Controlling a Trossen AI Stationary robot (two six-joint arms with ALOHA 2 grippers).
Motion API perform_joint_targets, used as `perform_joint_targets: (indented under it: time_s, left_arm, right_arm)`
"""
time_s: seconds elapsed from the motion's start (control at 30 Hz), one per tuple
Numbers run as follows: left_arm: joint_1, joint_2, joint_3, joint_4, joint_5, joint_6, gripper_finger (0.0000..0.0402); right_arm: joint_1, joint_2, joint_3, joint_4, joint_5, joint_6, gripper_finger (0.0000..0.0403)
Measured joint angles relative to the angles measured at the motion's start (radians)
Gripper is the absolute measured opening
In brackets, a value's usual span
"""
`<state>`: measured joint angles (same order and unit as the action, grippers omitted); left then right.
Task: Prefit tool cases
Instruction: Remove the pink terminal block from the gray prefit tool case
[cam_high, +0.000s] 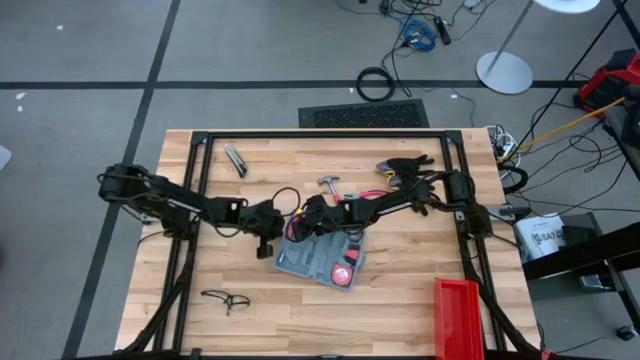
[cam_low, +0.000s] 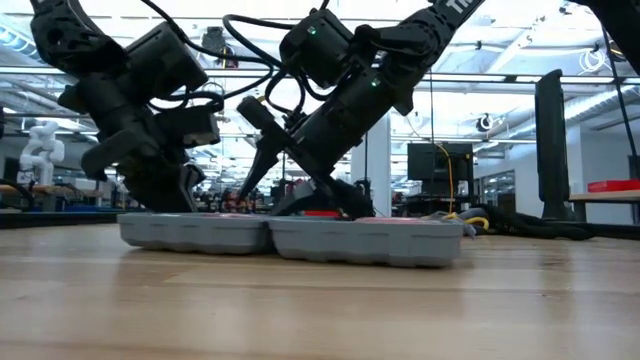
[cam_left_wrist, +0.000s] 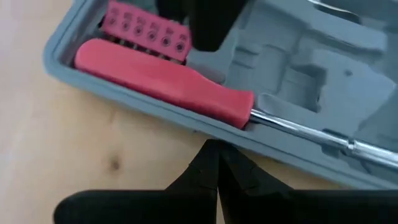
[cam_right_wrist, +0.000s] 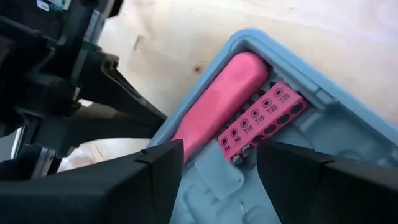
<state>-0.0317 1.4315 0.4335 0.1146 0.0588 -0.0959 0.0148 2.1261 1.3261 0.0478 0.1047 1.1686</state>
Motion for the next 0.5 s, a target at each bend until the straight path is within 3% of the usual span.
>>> perform_joint_targets:
  time_s: [0.5]
  left_arm:
    - [-0.002, 0.000, 0.000, -0.004, 0.019, -0.004, 0.0000]
  right_arm:
    - [-0.004, -0.006, -0.003, 0.135, -0.033, -0.032, 0.0187]
